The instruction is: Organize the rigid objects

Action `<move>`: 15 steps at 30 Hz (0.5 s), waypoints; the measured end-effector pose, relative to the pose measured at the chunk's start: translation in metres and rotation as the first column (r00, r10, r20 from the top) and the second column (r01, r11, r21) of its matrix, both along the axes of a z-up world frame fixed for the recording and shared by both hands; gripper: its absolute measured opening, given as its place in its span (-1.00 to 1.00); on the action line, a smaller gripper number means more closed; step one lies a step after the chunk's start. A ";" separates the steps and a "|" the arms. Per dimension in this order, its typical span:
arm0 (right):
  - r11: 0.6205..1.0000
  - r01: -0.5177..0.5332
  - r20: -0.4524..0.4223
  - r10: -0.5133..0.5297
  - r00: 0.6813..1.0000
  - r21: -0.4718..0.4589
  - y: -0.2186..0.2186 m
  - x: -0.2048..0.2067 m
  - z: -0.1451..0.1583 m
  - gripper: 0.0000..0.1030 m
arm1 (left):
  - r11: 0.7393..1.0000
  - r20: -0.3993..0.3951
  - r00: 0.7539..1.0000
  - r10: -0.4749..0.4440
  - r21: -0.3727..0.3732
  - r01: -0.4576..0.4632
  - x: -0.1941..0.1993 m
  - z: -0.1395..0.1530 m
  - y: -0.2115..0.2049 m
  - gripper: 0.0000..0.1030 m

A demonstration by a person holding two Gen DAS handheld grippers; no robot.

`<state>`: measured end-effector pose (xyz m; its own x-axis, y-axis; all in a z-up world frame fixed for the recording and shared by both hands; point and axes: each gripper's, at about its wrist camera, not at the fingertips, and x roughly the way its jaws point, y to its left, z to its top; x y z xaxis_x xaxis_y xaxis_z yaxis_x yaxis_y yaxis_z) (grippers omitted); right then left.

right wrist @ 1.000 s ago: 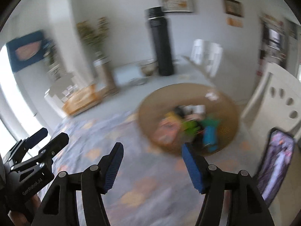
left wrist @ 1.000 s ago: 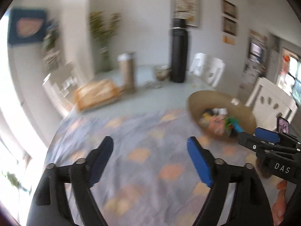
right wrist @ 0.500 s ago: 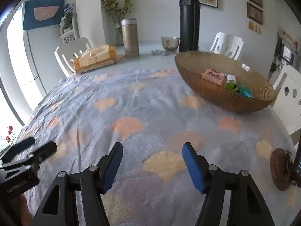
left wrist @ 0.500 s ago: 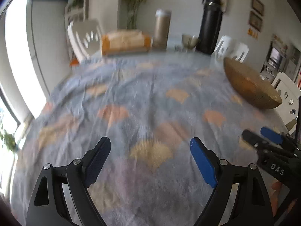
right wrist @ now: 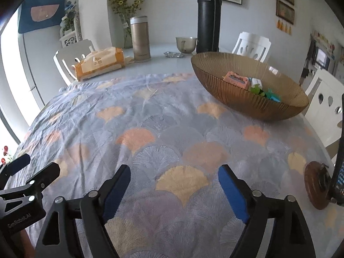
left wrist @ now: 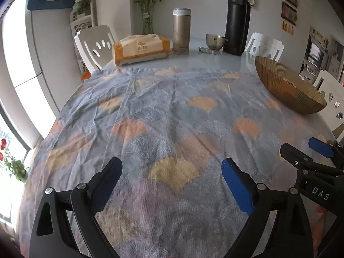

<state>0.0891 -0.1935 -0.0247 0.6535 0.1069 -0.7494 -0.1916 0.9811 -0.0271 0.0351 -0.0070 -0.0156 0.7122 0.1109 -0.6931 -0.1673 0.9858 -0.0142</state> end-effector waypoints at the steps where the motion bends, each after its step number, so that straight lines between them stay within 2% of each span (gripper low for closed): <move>1: 1.000 -0.002 -0.001 0.002 1.000 -0.003 0.001 0.000 0.000 0.62 | 1.000 0.000 1.000 0.000 0.001 0.000 0.000 0.000 0.000 0.81; 8: 1.000 0.002 -0.035 -0.001 0.999 0.017 -0.002 0.003 -0.004 0.62 | 1.000 -0.017 1.000 0.009 -0.027 -0.009 0.002 -0.001 0.005 0.81; 13: 1.000 0.002 -0.028 -0.001 1.000 0.018 -0.001 0.002 -0.004 0.62 | 0.998 -0.030 0.999 -0.015 -0.067 0.013 0.003 -0.004 0.007 0.81; 15: 1.000 -0.001 -0.028 0.002 1.000 0.008 0.001 0.001 -0.005 0.62 | 0.998 -0.025 1.000 -0.011 -0.060 0.010 0.002 -0.004 0.007 0.81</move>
